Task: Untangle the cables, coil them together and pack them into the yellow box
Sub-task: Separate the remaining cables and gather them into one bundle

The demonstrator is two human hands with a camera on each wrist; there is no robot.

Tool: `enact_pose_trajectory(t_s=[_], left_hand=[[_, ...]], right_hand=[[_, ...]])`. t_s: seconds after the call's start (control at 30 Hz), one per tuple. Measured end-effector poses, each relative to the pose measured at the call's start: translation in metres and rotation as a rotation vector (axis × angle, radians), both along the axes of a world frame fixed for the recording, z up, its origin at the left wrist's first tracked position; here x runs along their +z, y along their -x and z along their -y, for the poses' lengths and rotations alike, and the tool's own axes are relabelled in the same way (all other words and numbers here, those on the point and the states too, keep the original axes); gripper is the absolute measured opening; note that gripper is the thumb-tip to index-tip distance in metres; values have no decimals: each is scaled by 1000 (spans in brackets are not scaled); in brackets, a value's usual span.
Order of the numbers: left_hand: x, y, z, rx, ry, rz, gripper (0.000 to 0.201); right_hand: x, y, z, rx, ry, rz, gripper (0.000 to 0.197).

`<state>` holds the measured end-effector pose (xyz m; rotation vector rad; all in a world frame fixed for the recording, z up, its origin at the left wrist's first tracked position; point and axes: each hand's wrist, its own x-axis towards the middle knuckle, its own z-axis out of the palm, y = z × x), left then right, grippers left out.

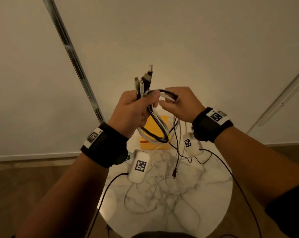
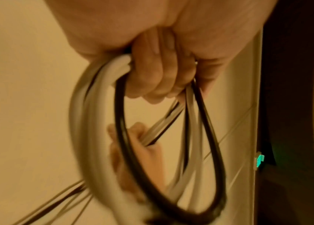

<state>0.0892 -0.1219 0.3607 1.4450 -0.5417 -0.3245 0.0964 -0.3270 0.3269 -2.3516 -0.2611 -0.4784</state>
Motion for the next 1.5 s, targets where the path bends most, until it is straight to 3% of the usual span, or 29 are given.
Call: enact_pose_trajectory(t_s=[0.13,0.2,0.27,0.37,0.6,0.8,0.97,1.07,1.1,1.2,1.23,1.33,1.4,1.5], left_hand=[[6,5,0,39,232,-91,29],[18,4,-6,21,420,-141,24],[32,0,-15,34,528,-123,32],[44,-2,-25,60,564,-92,38],[33,7,-17,9,652,-112,42],[-10,-3,-19,171,353,-29,24],[-47,-9,-21,372,54,131,34],[-58,-19,-21,442,4,84,35],[-62,-23,-21,453,-13,74,36],[-76,-30,-16,467,-82,93,37],[-80,-31,-14,468,-93,95,37],[-92,-31,-9,475,-125,83,35],[-94,-31,-7,472,-144,94,34],[-86,-34,-7,470,-122,86,34]], right_hand=[[-40,-6,10,-57,-156,-57,43],[-63,-7,26,-112,-172,-143,49],[-86,-5,46,-182,-118,-244,51],[-110,-1,73,-290,-30,-340,50],[-131,-8,109,-432,187,-475,50],[-158,-19,120,-535,239,-484,46],[-192,-23,115,-579,359,-607,58],[-202,-17,112,-529,333,-707,72],[-207,-11,110,-528,305,-713,68],[-233,17,93,-521,226,-639,28],[-246,28,84,-472,217,-685,23],[-288,54,49,-231,333,-936,49],[-303,63,34,-179,382,-906,56],[-310,73,23,-260,273,-776,54]])
